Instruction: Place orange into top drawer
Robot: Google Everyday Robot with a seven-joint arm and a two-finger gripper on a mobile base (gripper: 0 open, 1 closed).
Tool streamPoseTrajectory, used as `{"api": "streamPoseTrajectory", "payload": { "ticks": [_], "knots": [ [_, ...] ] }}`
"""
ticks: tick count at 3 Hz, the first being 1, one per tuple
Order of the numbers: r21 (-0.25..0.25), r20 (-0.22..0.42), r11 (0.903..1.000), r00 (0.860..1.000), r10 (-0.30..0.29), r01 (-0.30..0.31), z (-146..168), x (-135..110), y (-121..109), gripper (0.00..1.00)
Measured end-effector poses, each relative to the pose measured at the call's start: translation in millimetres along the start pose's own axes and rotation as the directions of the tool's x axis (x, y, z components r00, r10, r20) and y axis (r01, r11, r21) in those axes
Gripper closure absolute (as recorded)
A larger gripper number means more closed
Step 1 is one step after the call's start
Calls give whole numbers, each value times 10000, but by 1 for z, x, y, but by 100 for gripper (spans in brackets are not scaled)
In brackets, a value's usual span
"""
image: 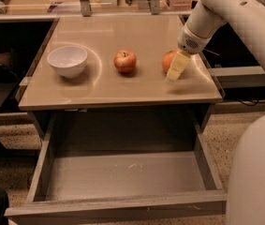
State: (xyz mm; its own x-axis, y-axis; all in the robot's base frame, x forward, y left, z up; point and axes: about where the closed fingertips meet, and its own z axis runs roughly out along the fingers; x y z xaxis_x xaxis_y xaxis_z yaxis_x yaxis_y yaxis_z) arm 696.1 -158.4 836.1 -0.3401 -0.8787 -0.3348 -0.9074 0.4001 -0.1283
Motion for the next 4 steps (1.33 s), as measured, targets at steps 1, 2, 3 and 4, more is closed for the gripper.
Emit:
{"api": "streamPoseTrajectory", "payload": {
  "ticks": [1,2,3,4],
  "knots": [
    [0,0,10000,10000,0,0,0,0,0,19],
    [-1,0,10000,10000,0,0,0,0,0,42],
    [-1,0,10000,10000,0,0,0,0,0,65],
    [-1,0,10000,10000,-1,1,0,0,0,88]
  ]
}}
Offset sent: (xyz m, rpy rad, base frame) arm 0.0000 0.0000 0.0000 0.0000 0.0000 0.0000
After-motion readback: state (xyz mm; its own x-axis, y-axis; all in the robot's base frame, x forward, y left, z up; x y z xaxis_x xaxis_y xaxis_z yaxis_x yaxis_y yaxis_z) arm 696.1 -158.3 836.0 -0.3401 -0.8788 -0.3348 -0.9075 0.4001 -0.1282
